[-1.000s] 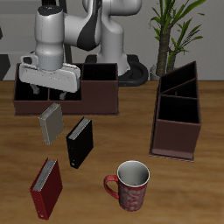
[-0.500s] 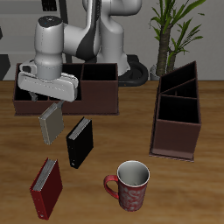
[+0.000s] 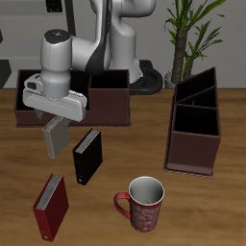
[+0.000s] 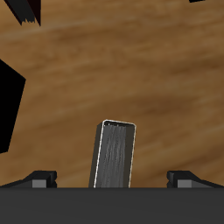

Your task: Place the yellow book into the back desk caddy's right compartment

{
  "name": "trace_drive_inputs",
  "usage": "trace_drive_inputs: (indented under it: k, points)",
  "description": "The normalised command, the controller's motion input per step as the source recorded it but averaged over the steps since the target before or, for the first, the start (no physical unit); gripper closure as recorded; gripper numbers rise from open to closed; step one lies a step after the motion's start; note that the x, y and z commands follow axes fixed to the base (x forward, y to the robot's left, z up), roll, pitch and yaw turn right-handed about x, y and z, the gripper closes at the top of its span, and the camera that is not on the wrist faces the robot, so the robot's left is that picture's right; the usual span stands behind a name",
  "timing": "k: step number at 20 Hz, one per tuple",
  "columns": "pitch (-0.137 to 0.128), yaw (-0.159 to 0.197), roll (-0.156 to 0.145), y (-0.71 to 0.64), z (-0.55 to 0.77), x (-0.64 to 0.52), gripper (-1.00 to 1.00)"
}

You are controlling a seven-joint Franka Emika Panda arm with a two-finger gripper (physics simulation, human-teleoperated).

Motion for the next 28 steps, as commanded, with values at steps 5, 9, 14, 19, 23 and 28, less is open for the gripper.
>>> trace_drive_inputs:
  k: [5,9,14,19,23,28]
  points:
    - [0.037,-0.025,-0.003,-0.06,-0.32,0.04,-1.00]
    - [0.023,-0.010,0.004,0.09,-0.27,0.07,1.00]
    - [0.011,-0.030,0.012,0.07,-0.06,0.04,1.00]
    - [-0.029,0.008,-0.002,0.04,0.25,-0.03,1.00]
    - [-0.044,0.019,0.021,0.28,0.45,-0.09,1.00]
    - [-0.032,0.049,0.016,0.41,0.57,-0.17,1.00]
